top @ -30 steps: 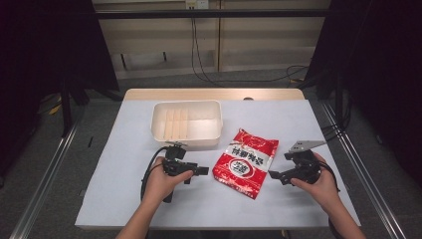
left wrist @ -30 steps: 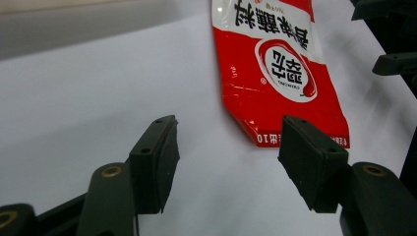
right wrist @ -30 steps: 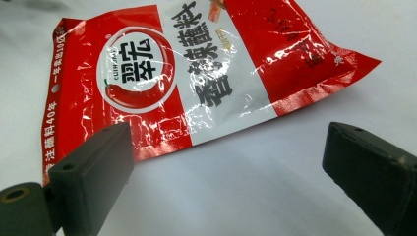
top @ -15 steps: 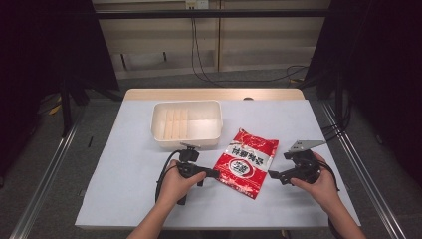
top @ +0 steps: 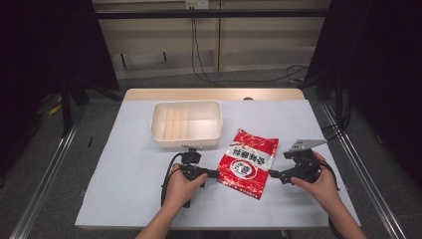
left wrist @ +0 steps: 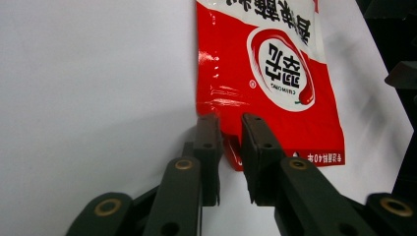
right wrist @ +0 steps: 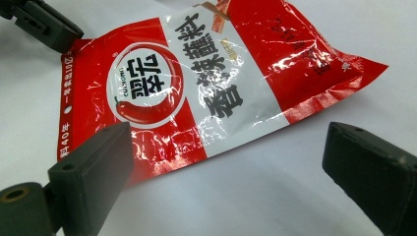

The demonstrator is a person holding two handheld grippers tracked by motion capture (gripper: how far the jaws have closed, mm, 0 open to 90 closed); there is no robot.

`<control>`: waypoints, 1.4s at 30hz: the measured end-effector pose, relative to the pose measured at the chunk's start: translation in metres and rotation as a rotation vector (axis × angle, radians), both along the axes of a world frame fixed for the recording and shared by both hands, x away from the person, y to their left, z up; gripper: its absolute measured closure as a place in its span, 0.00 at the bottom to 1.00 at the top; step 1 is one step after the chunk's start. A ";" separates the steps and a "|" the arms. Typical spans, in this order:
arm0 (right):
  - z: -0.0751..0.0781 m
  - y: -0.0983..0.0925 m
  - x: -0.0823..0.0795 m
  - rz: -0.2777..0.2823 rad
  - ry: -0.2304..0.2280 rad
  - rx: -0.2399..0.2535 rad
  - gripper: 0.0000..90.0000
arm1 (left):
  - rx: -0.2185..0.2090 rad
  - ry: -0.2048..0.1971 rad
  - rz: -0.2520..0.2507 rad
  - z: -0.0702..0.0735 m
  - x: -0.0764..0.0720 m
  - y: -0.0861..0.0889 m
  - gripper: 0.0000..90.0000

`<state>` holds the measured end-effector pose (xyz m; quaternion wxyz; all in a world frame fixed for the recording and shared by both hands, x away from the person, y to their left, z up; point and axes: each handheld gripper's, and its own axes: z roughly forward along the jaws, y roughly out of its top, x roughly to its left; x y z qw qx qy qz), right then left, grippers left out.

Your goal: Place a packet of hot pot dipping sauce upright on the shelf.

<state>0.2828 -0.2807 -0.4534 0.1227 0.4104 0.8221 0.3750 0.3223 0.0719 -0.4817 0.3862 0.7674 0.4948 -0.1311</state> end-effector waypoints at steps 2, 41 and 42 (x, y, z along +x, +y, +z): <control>0.000 0.000 0.000 0.001 -0.001 -0.003 0.06 | 0.000 0.013 -0.003 0.002 0.000 0.001 1.00; -0.001 0.001 0.001 0.003 -0.004 -0.009 0.06 | 0.031 0.034 0.013 0.004 0.003 0.000 1.00; -0.001 0.001 0.001 0.003 -0.003 -0.009 0.06 | 0.030 0.029 0.011 0.005 0.002 0.000 0.99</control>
